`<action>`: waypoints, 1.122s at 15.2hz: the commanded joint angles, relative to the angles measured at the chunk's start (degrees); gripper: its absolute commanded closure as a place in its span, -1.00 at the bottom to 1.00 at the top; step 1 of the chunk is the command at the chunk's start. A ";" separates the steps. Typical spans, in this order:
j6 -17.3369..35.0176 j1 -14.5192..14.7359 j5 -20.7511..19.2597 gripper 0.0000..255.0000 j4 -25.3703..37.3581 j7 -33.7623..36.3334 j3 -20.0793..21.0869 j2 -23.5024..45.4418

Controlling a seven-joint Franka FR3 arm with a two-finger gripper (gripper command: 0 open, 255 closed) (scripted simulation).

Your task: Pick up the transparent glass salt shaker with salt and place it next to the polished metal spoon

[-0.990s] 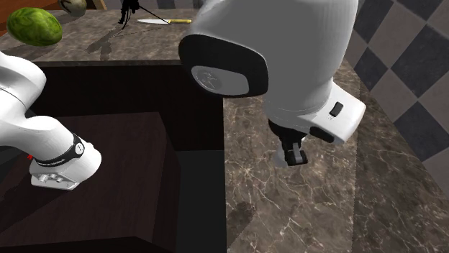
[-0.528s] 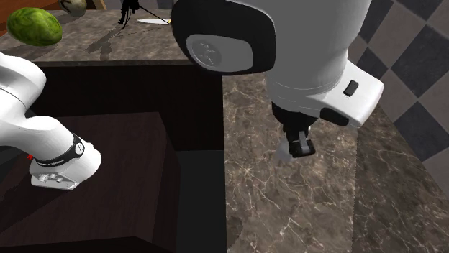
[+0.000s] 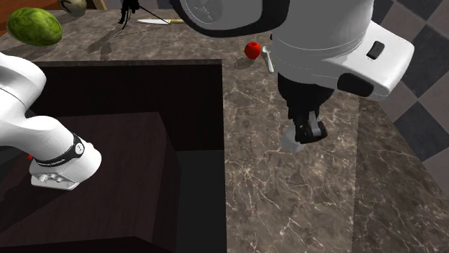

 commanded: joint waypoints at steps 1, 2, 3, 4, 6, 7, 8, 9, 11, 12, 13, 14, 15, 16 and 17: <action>-0.87 -0.10 -0.07 1.00 0.83 0.07 -0.07 -0.02; -0.22 0.81 -0.59 1.00 -0.50 1.34 0.32 -0.98; 0.41 1.71 -1.10 1.00 -1.76 2.64 0.71 -1.90; 1.00 2.58 -1.60 1.00 -2.93 3.97 1.13 -2.76; 2.09 4.26 -2.59 1.00 -5.03 6.67 2.04 -4.31; 2.58 5.09 -3.07 1.00 -5.96 8.04 2.51 -5.01; 3.05 5.90 -3.54 1.00 -6.82 9.43 3.01 -5.65; 3.49 6.67 -4.01 1.00 -7.60 10.84 3.53 -6.23; 4.28 8.20 -4.93 1.00 -8.95 13.68 4.60 -7.23; 4.64 8.95 -5.38 1.00 -9.52 15.11 5.17 -7.65; 4.97 9.70 -5.82 1.00 -10.01 16.56 5.71 -8.02; 5.27 10.42 -6.26 1.00 -10.44 18.01 6.30 -8.33; 5.55 11.15 -6.69 1.00 -10.79 19.46 6.88 -8.58; 5.81 11.88 -7.12 1.00 -11.08 20.92 7.45 -8.79; 6.04 12.60 -7.55 1.00 -11.29 22.39 8.03 -8.93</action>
